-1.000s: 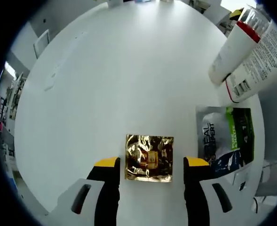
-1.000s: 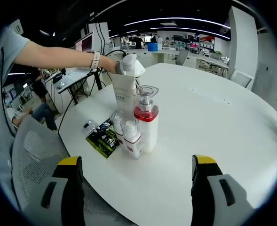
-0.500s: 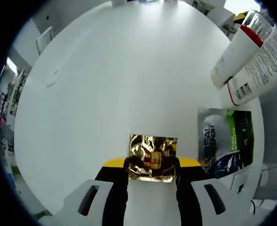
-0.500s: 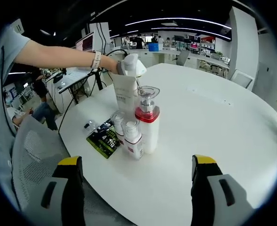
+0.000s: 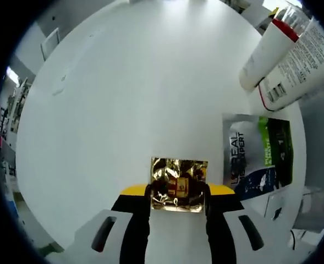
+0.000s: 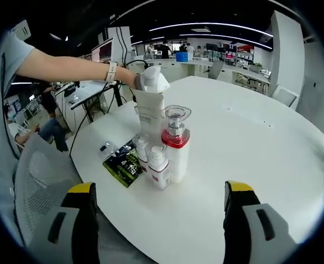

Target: Arrange the skincare products in the storage area until every visible bottle or jar stands upright without overlapping.

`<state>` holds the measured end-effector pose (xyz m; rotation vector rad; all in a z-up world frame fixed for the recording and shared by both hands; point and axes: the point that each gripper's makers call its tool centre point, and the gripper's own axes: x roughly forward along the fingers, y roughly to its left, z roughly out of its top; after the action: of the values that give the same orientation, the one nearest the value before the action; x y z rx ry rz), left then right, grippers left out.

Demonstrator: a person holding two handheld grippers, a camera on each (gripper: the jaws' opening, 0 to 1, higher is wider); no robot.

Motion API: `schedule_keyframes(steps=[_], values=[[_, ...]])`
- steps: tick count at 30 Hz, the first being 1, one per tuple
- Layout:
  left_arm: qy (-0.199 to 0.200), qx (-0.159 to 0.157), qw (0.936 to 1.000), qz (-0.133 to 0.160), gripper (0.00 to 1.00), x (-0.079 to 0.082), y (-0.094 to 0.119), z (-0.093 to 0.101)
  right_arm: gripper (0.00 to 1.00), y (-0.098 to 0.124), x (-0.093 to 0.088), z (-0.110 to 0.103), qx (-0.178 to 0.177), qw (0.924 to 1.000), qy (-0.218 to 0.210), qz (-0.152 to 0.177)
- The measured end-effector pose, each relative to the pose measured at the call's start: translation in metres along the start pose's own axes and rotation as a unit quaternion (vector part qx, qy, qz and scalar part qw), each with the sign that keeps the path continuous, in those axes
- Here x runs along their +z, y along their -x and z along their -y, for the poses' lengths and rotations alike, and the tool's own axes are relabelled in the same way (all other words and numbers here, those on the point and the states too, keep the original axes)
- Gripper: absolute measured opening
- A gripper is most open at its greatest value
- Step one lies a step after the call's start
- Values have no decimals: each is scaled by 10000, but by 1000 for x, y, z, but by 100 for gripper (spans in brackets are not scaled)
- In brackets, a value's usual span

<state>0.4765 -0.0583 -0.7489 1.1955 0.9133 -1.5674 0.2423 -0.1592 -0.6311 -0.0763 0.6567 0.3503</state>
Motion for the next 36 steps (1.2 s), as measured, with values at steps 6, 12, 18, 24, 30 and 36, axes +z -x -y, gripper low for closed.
schedule_keyframes(steps=[6, 12, 18, 24, 30, 36], values=[[92, -29, 9999, -46, 36, -12, 2, 2, 96, 2, 3, -4, 11, 10000, 49, 23], [152, -98, 9997, -168, 36, -26, 6, 10, 96, 3, 3, -7, 6, 10000, 77, 22], [142, -67, 9996, -233, 36, -35, 9, 24, 96, 3, 5, -11, 23, 10000, 88, 39], [95, -68, 9995, -278, 36, -44, 11, 37, 96, 2, 8, -16, 62, 9999, 134, 62], [282, -15, 9991, -312, 36, -61, 17, 41, 96, 2, 11, -19, 94, 9997, 194, 72], [224, -11, 9990, -391, 36, -72, 21, 55, 96, 1, 10, -22, 132, 9997, 218, 27]])
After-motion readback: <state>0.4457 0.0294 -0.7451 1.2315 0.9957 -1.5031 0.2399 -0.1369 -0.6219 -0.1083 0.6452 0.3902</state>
